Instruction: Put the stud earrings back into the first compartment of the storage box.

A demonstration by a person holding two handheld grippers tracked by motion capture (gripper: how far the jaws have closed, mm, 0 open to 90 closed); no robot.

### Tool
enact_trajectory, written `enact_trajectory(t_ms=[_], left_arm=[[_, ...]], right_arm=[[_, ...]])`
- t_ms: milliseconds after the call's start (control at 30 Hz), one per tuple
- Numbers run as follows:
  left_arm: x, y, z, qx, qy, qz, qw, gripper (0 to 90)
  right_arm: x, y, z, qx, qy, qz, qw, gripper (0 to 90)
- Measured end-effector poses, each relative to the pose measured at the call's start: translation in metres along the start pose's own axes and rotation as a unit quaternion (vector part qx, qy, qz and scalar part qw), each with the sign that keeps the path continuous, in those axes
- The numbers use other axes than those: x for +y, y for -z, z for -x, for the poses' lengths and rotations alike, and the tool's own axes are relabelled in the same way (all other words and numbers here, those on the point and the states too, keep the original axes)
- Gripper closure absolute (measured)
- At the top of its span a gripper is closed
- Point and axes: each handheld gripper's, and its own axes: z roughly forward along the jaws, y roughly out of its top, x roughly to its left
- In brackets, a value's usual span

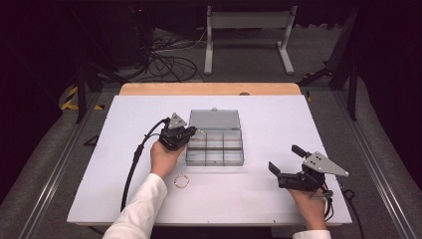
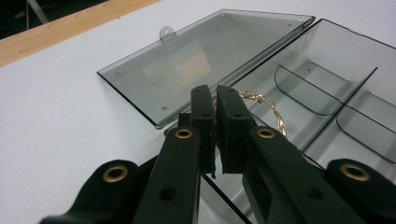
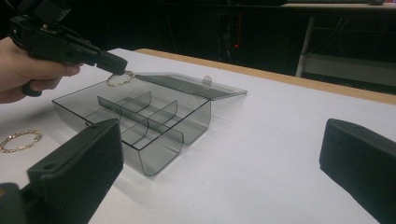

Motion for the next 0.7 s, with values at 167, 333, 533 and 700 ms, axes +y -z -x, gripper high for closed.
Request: enact_trajectory(t_ms=[167,333,533,700], left_arm=[[-0.001,-0.003,-0.002,0.0,0.006,0.002,1.0,86.2],[-0.001,-0.005,-0.001,-0.004,0.002,0.002,1.0,86.0],[0.0,-0.003,0.001,-0.005,0.001,0.013,0.9999,74.5],[0.002,0.005,0.001,-0.014,0.0,0.03,0.9995,56.0]], right_arm=[[0.0,0.0,0.001,0.0,0.001,0.0,1.0,0.2],[0.0,0.0,0.0,0.001,-0.001,0.0,1.0,0.3],[0.0,0.0,0.0,0.002,-0.001,0.0,1.0,0.3],[0.0,0.0,0.0,0.002,0.0,0.001,1.0,0.3]])
